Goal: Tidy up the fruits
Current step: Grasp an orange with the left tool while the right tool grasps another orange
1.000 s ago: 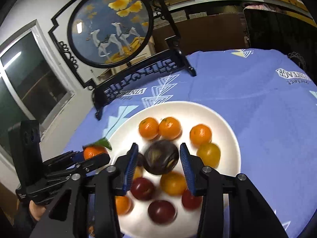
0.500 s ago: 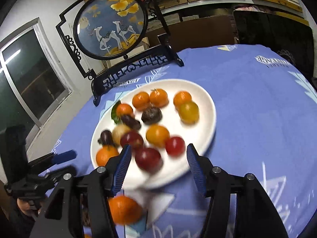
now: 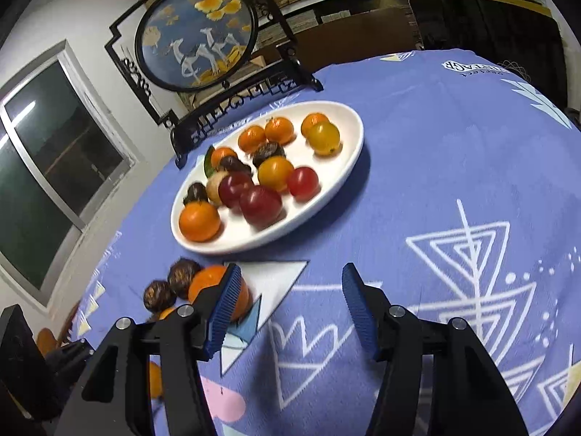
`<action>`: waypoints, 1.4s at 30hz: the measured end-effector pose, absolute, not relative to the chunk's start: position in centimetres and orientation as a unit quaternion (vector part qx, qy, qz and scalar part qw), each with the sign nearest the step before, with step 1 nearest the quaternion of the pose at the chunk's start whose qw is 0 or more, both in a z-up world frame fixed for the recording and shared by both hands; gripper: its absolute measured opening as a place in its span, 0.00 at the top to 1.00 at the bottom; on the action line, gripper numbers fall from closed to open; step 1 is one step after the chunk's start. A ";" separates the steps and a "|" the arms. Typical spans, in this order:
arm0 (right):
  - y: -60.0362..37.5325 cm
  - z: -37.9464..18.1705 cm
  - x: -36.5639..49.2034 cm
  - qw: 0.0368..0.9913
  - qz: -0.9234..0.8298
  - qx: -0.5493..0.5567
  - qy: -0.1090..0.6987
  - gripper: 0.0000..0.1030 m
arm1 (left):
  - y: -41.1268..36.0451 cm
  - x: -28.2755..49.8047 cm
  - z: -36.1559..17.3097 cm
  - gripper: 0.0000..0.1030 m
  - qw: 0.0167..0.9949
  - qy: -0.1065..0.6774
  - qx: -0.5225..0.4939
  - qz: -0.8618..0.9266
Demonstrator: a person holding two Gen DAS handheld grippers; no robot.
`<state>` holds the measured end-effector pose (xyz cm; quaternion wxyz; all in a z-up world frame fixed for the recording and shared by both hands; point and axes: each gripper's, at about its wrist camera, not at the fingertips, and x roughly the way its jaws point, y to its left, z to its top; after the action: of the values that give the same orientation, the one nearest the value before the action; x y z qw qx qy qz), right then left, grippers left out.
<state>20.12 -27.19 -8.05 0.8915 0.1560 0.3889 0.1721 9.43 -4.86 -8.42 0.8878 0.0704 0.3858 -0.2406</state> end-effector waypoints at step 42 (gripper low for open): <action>-25.5 -5.3 16.9 0.889 0.200 0.143 0.385 0.56 | 0.0 9.5 -4.6 0.65 0.913 0.331 -0.003 -0.239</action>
<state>16.86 -25.55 -5.34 0.8894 0.1429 0.3854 0.2001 9.53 -0.05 -4.59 0.9129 -0.0026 0.3311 -0.2388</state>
